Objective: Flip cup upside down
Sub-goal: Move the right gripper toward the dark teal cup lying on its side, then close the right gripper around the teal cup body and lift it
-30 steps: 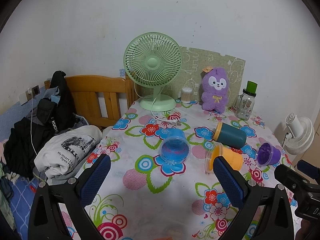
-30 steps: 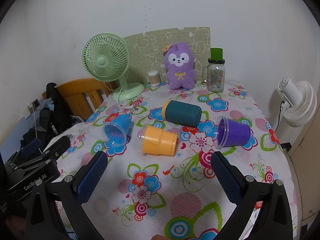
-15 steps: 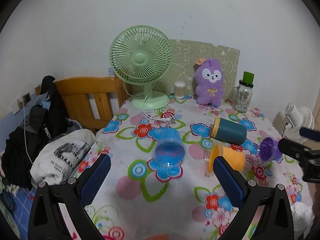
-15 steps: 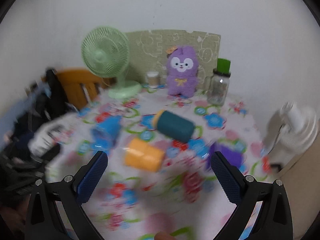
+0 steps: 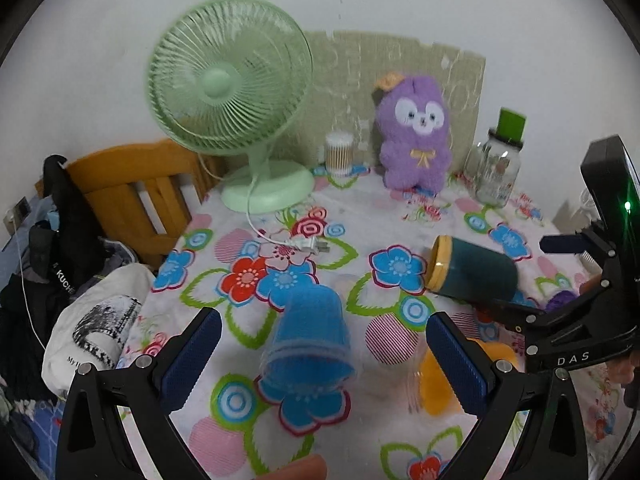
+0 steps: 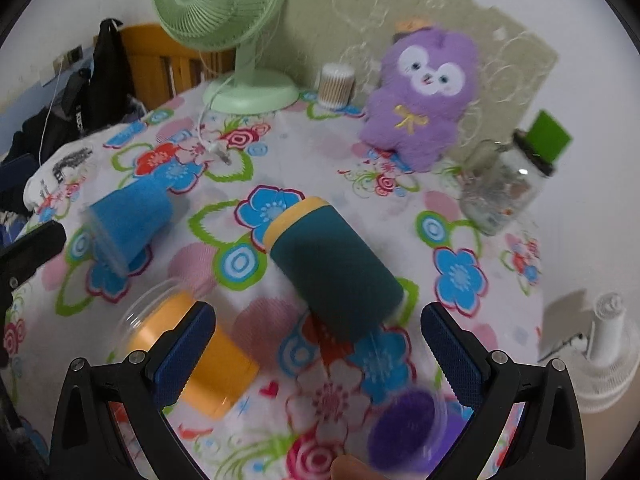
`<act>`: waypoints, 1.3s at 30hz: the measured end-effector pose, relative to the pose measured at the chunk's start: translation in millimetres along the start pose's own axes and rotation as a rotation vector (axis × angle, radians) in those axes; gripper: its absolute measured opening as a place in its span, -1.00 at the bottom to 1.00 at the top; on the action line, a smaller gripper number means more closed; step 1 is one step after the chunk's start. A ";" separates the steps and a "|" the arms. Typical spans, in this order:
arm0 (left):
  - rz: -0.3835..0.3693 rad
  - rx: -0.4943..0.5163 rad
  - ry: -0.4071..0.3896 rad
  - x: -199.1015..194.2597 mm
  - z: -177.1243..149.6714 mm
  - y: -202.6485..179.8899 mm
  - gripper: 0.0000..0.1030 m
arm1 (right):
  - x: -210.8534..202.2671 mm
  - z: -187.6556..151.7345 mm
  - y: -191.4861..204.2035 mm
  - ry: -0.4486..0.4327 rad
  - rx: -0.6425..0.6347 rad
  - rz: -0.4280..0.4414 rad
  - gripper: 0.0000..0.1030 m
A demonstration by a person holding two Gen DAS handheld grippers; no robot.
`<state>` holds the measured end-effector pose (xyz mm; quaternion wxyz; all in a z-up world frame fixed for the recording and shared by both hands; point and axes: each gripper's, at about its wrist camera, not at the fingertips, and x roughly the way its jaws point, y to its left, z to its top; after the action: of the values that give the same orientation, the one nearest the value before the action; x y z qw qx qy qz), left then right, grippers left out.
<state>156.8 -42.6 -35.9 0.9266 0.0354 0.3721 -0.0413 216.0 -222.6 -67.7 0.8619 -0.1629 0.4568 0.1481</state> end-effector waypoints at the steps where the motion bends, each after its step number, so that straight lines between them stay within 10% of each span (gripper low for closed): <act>1: 0.004 0.008 0.007 5.4 3.1 -1.6 1.00 | 5.4 3.3 -1.5 0.009 -0.003 0.000 1.00; 20: 0.034 0.047 0.064 48.2 19.3 -13.4 1.00 | 78.8 34.0 -2.1 0.186 -0.219 -0.029 0.56; 39: 0.043 0.040 0.008 -0.1 5.4 -2.7 1.00 | 21.1 32.4 0.5 0.098 -0.097 0.030 0.38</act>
<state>160.2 -45.9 -32.1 0.9249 0.0622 0.3741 -0.0285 251.1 -206.4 -68.3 0.8272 -0.2045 0.4934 0.1747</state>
